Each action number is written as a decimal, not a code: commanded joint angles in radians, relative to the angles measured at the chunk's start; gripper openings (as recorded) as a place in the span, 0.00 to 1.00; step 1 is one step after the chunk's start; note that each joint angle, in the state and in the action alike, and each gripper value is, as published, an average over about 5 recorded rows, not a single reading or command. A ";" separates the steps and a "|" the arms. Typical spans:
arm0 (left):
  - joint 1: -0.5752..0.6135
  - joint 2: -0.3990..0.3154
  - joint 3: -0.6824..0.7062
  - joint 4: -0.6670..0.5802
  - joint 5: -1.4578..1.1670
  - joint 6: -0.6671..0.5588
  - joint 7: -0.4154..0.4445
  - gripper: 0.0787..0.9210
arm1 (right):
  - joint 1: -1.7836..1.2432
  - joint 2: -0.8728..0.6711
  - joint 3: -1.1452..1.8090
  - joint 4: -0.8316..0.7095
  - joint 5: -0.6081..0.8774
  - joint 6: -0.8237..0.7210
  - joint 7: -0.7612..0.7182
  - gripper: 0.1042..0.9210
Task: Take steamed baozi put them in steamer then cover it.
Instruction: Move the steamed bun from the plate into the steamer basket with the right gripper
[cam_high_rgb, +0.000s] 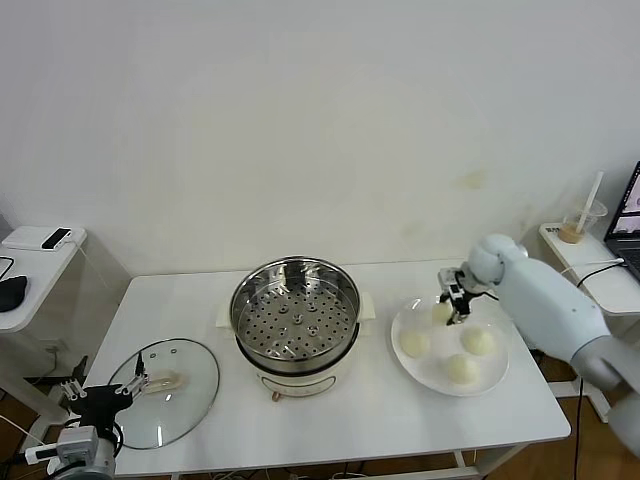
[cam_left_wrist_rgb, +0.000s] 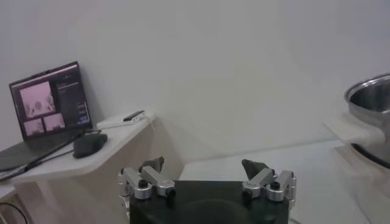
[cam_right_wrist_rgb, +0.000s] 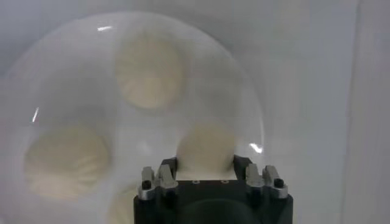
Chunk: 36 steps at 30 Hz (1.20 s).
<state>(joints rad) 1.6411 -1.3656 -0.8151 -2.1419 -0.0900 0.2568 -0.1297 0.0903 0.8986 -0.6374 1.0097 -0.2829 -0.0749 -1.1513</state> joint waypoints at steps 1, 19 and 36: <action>0.002 -0.001 0.010 0.002 -0.007 -0.001 -0.001 0.88 | 0.271 -0.053 -0.179 0.157 0.242 -0.005 -0.005 0.59; 0.006 0.022 0.006 0.003 -0.006 0.002 -0.003 0.88 | 0.519 0.260 -0.492 0.228 0.528 0.098 0.174 0.60; 0.010 0.010 -0.031 -0.010 -0.006 0.006 0.000 0.88 | 0.396 0.383 -0.606 0.134 0.215 0.394 0.269 0.59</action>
<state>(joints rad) 1.6504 -1.3528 -0.8383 -2.1532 -0.0967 0.2627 -0.1301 0.5178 1.2177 -1.1792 1.1772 0.0564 0.1811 -0.9306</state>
